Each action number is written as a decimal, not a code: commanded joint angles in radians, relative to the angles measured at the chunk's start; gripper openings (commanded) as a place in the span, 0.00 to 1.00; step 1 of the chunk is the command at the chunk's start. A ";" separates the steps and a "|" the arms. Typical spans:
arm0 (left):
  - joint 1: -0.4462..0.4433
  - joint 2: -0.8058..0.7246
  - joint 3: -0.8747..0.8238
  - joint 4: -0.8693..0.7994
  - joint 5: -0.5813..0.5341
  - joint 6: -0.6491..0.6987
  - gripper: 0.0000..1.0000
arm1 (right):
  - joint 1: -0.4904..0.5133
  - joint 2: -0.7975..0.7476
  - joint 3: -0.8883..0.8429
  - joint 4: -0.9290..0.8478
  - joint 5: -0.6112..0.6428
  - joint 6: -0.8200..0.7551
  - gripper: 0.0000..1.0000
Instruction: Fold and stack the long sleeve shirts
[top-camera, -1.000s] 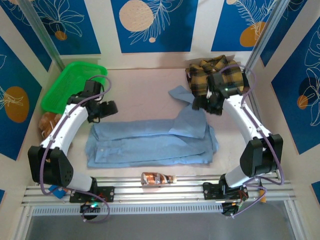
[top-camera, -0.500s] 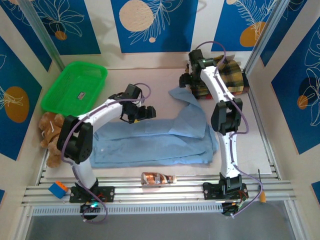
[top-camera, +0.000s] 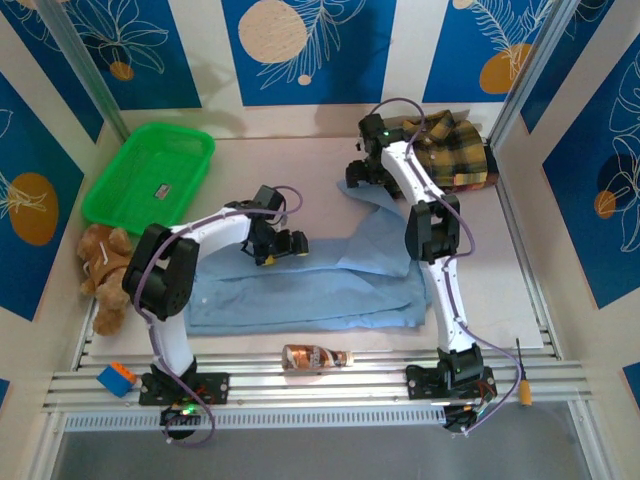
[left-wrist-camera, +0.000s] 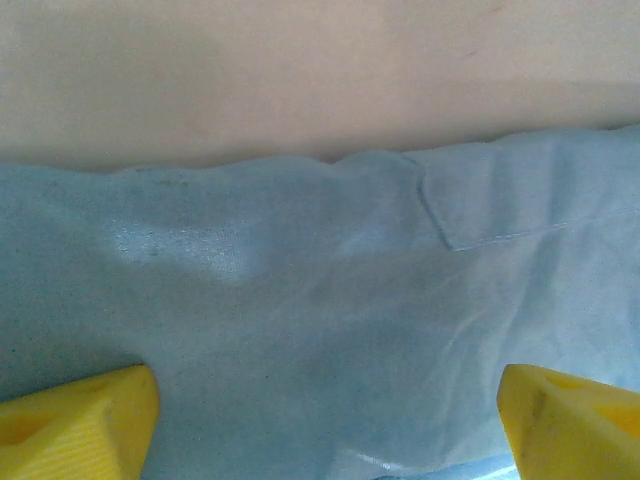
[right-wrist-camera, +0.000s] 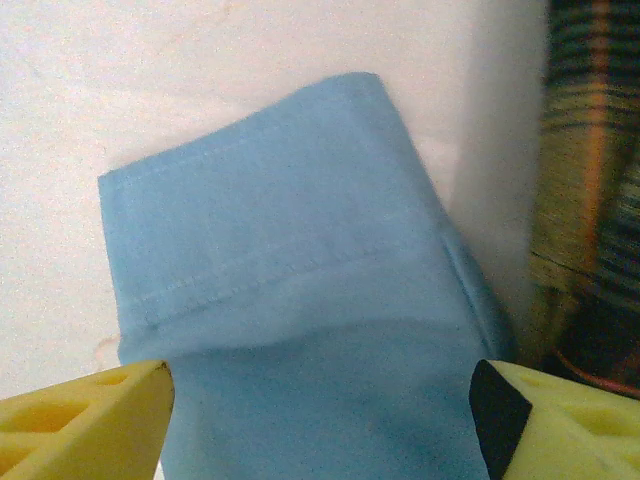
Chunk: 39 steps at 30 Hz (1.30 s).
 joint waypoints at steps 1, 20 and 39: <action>-0.002 0.023 -0.024 0.012 -0.003 -0.013 0.87 | 0.027 0.062 0.053 0.002 0.043 0.003 0.79; 0.007 0.072 -0.028 0.035 -0.016 -0.040 0.87 | 0.013 0.099 0.152 0.067 -0.095 0.152 0.08; 0.128 0.201 0.092 0.040 -0.001 -0.017 0.87 | -0.081 -0.236 0.032 0.285 -0.628 0.298 0.00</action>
